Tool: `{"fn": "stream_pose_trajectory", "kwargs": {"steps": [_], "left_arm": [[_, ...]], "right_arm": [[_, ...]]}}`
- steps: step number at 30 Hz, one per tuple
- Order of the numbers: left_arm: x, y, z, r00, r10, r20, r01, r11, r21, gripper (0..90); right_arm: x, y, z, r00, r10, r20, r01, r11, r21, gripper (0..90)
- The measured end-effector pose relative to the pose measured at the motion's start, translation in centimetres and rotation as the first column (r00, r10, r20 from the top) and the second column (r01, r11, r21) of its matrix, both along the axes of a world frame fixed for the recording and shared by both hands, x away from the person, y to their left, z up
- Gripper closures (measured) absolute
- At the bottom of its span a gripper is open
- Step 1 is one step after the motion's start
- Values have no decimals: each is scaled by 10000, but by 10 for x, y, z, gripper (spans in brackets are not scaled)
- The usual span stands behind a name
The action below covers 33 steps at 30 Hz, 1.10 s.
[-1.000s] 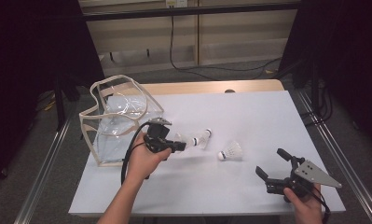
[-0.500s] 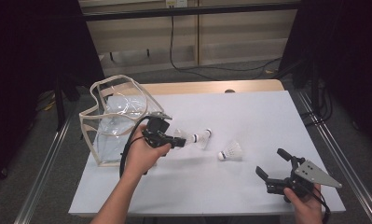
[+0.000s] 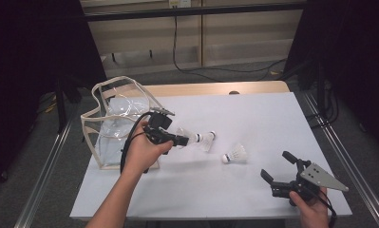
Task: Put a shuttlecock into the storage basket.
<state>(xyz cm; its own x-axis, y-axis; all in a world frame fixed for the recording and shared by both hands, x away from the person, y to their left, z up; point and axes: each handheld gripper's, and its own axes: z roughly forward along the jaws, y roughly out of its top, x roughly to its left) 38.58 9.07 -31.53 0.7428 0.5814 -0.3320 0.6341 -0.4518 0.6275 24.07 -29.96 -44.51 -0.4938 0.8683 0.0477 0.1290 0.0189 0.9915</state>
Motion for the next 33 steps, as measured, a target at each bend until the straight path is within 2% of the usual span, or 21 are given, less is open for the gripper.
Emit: {"fn": "stream_pose_trajectory", "kwargs": {"steps": [8, 10, 15, 33], "left_arm": [[3, -1, 8, 9999, -78, -80, 80, 9997, 214, 900], [4, -2, 10, 9998, -44, -172, 45, 10000, 67, 900], [6, -2, 14, 9997, -106, -202, 111, 9996, 245, 900], [17, -2, 30, 9988, -101, -473, 109, 9998, 175, 900]], "right_arm": [[0, 0, 0, 10000, 0, -15, 0, 10000, 33, 6], [0, 0, 0, 10000, 3, -14, -3, 10000, 27, 6], [0, 0, 0, 10000, 14, -5, -14, 10000, -1, 6], [-1, 0, 0, 10000, 56, -23, -56, 10000, 12, 6]]}}
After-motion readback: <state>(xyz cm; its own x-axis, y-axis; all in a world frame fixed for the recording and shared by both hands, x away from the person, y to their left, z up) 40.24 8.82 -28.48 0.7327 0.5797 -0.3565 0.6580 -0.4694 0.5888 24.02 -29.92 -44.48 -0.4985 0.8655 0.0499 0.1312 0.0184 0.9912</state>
